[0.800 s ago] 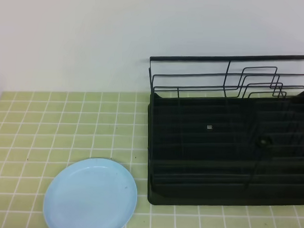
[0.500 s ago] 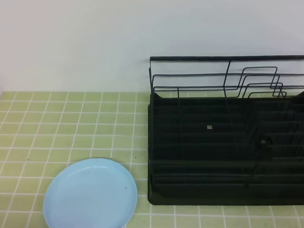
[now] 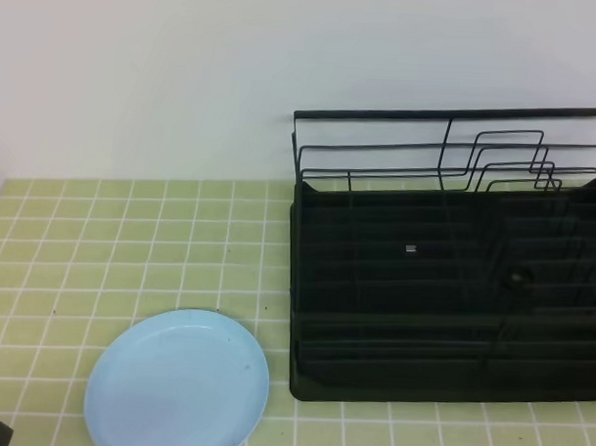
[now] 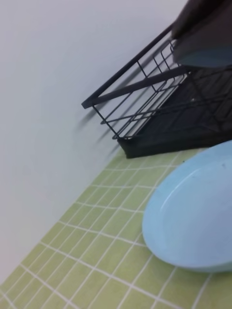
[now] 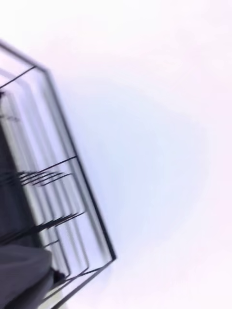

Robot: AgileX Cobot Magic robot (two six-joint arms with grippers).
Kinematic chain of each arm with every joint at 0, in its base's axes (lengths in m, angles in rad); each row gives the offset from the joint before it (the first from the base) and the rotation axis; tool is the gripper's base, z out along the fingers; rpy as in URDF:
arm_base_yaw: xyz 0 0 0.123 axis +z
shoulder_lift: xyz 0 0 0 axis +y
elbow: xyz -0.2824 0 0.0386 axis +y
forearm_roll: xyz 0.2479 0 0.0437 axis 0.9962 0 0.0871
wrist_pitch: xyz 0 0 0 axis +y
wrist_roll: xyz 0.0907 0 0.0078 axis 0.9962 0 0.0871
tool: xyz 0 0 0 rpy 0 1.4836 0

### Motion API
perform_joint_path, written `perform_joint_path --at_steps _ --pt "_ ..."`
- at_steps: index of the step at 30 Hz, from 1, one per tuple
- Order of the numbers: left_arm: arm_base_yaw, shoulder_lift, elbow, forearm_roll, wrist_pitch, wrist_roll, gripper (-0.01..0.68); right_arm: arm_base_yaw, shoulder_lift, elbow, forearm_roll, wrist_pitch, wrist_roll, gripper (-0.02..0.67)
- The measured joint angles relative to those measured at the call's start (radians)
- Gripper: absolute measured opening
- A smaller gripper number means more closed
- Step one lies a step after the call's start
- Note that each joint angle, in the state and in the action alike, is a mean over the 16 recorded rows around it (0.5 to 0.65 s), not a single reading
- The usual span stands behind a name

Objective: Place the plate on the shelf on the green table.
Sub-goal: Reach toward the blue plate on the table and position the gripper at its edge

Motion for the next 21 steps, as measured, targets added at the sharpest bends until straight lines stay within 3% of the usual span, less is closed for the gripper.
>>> perform_joint_path --at_steps 7,21 --pt "0.000 0.000 0.000 -0.125 -0.025 0.003 -0.003 0.000 0.000 -0.011 0.160 -0.120 0.040 -0.002" --pt "0.000 0.000 -0.089 -0.281 -0.067 0.146 -0.003 0.000 0.001 -0.246 0.086 0.055 -0.136 -0.002"
